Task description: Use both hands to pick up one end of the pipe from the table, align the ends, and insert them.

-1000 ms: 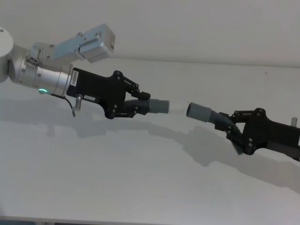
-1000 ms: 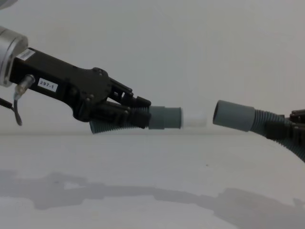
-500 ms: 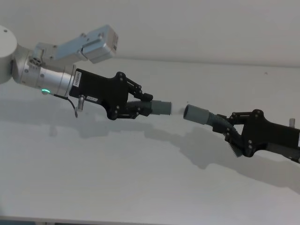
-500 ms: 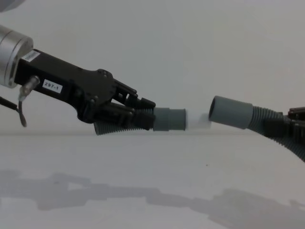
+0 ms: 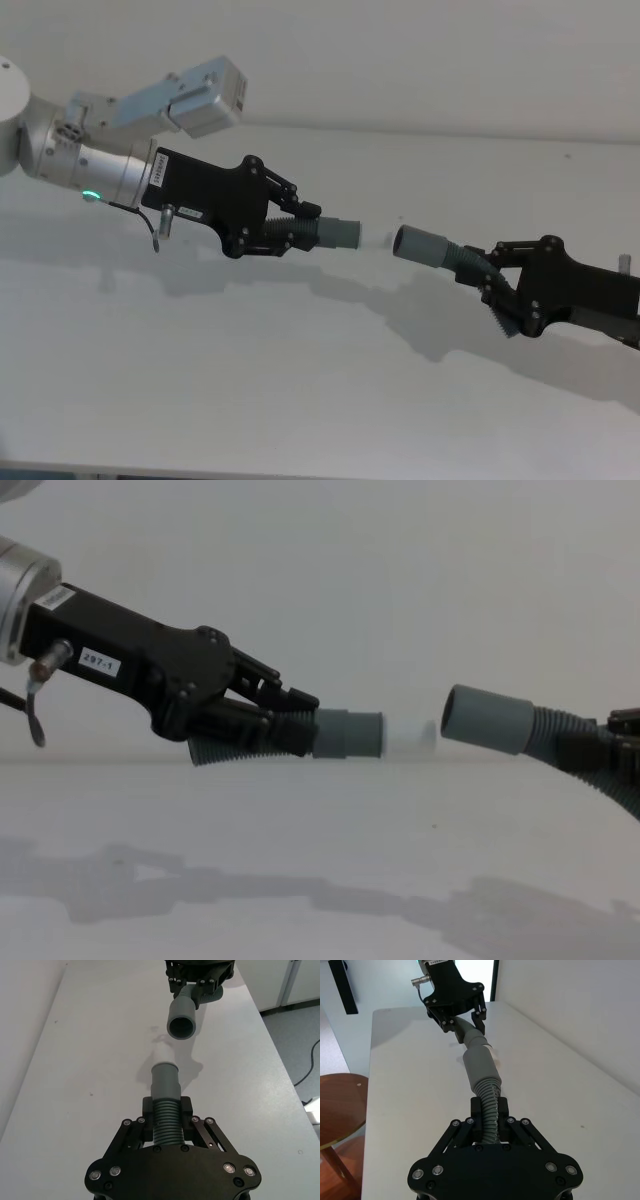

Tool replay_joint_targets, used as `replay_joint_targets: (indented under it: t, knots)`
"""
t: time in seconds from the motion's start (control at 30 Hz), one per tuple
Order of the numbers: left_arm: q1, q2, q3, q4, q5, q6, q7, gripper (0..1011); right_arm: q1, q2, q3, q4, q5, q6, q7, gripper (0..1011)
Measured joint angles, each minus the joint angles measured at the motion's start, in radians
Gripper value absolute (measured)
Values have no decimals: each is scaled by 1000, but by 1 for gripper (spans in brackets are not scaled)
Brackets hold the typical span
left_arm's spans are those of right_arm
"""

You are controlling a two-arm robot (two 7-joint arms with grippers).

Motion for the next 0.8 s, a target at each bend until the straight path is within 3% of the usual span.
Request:
replay_joint_targets:
  t: [0.8]
  knots:
    - [-23, 5, 14, -10, -27, -20, -26, 308, 1, 11, -10, 2, 8, -6, -7, 173]
